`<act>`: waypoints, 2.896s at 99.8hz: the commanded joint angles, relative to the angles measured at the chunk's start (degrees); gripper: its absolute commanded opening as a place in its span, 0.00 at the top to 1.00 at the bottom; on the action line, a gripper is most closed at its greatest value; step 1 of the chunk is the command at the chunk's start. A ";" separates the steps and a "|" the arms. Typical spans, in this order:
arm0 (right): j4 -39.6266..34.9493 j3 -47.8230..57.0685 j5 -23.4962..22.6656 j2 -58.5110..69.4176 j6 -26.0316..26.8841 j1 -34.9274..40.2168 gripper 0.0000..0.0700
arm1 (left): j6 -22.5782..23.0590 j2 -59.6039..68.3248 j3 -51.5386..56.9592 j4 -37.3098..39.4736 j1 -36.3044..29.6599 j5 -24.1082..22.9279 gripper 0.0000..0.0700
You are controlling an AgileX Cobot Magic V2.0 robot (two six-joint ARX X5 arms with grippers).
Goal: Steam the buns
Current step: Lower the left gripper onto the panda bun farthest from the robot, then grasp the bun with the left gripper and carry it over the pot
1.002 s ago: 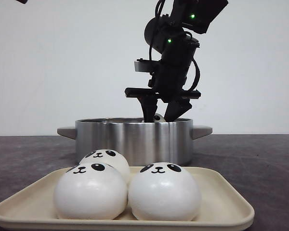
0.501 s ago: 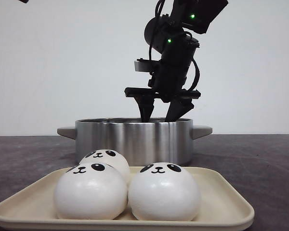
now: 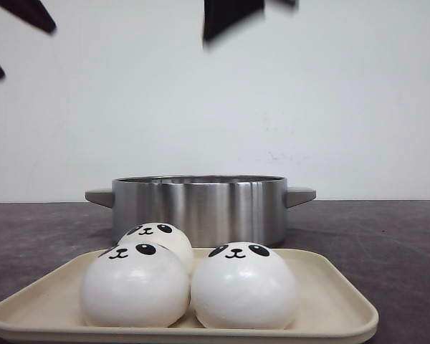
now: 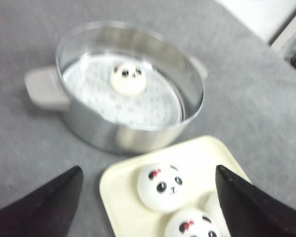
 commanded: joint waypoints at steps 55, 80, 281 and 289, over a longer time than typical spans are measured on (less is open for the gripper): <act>-13.73 1.36 22.56 -29.68 0.42 15.06 1.00 | -7.76 33.86 14.73 -6.27 -11.76 -2.08 0.00; -21.49 1.33 27.41 -31.80 1.40 15.06 1.00 | -7.76 43.30 15.26 -3.43 -11.76 -2.49 0.00; -23.61 1.29 28.39 -29.55 6.71 15.06 1.00 | -2.34 56.26 45.51 -8.22 -6.10 -0.02 1.00; -23.58 1.29 28.17 -28.76 6.84 15.06 1.00 | -2.34 58.55 45.51 -5.86 -5.14 -2.34 0.99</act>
